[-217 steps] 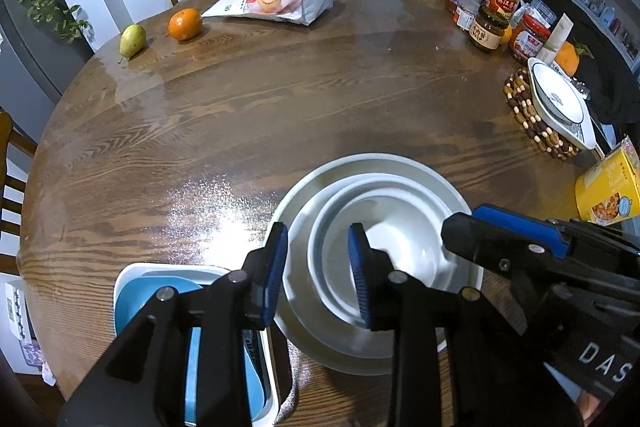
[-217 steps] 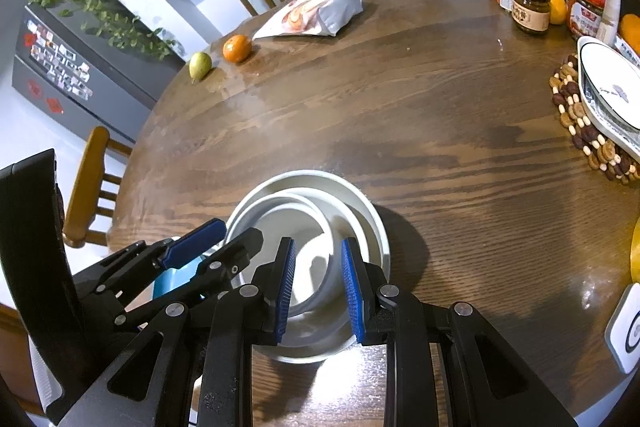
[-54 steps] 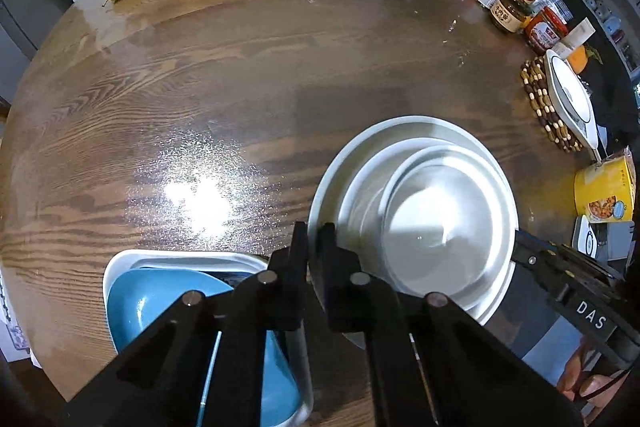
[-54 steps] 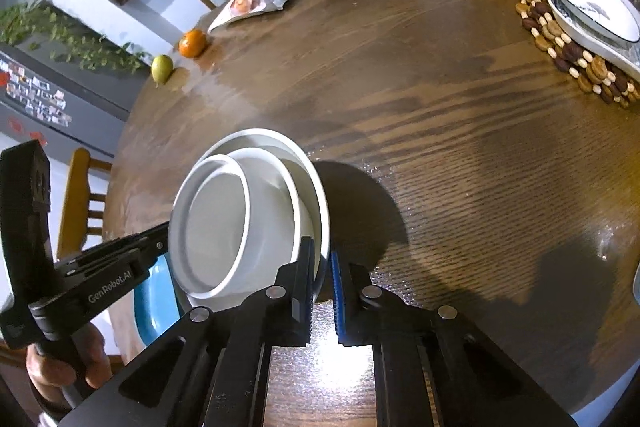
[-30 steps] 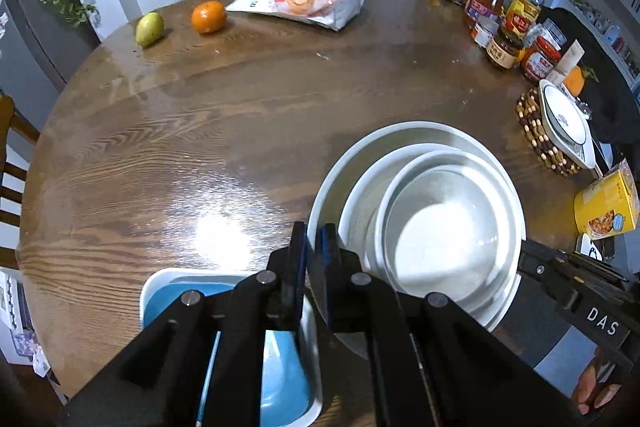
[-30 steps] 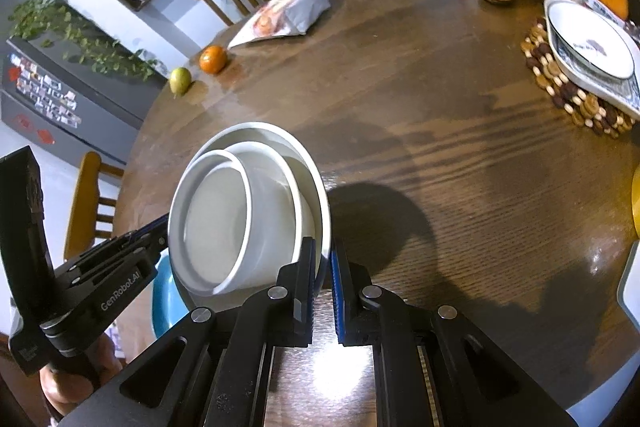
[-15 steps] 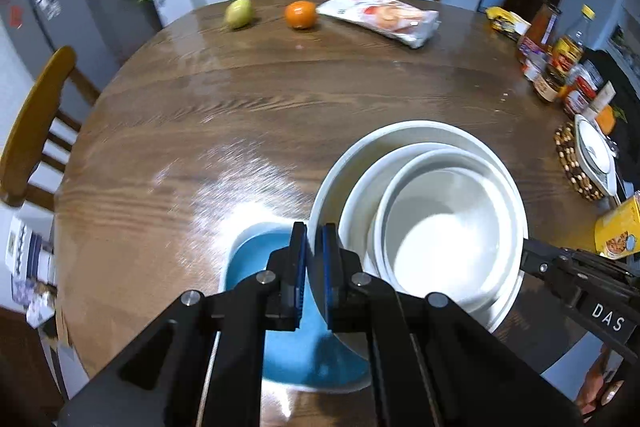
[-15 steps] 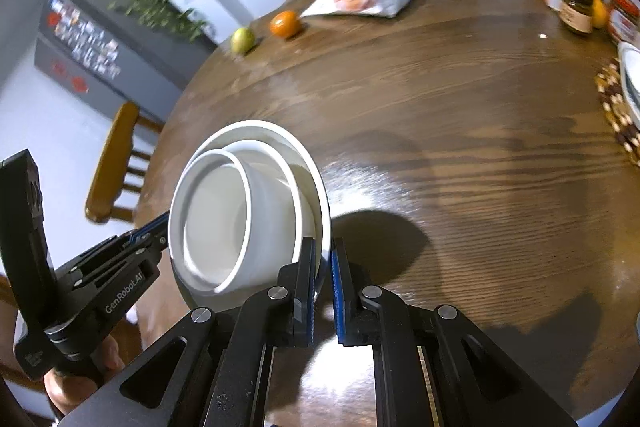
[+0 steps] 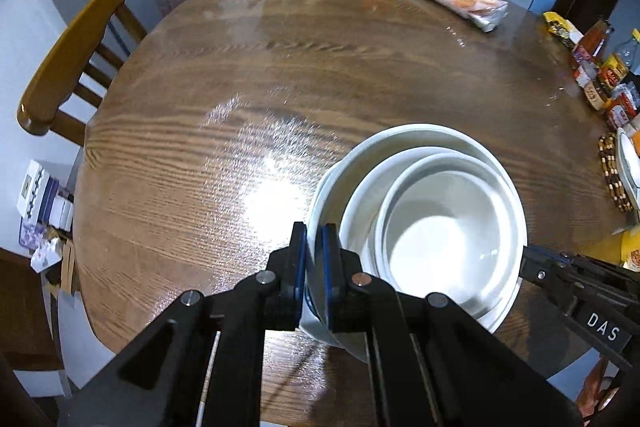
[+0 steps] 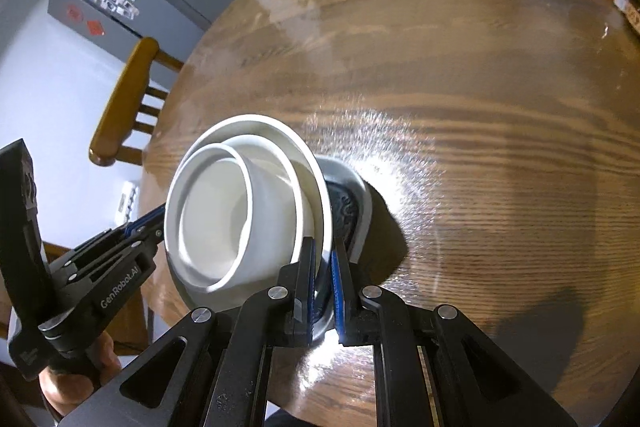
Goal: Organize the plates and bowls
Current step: 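Lift the nested white bowls over the teal dish with both grippers, then lower the white bowls into the teal dish and open both grippers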
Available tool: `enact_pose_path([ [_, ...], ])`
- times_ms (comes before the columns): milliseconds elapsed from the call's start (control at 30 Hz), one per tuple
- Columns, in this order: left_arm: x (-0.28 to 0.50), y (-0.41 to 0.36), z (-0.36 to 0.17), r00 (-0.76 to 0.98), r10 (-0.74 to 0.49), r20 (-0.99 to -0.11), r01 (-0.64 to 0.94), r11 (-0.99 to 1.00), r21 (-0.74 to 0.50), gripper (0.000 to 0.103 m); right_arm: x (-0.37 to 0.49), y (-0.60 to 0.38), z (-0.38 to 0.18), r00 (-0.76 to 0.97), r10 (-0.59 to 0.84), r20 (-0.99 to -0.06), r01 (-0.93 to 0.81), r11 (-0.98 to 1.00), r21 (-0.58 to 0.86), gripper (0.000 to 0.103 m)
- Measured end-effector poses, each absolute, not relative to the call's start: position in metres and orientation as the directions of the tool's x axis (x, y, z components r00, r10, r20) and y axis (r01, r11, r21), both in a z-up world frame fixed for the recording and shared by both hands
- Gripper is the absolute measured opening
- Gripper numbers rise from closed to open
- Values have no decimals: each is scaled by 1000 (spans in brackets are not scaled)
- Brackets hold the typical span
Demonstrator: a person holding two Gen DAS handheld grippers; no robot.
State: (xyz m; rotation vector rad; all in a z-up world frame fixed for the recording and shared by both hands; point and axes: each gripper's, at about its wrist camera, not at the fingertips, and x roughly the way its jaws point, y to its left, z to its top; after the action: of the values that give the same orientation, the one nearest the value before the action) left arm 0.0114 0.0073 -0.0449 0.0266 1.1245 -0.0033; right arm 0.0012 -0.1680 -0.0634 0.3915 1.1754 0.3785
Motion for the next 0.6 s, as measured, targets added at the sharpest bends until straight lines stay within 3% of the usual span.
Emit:
enact_pose_path([
  [600,58,0,-49,466,13,-885,42,998,37,3,45,-172,-63,363,435,-824,-30,889,456,11],
])
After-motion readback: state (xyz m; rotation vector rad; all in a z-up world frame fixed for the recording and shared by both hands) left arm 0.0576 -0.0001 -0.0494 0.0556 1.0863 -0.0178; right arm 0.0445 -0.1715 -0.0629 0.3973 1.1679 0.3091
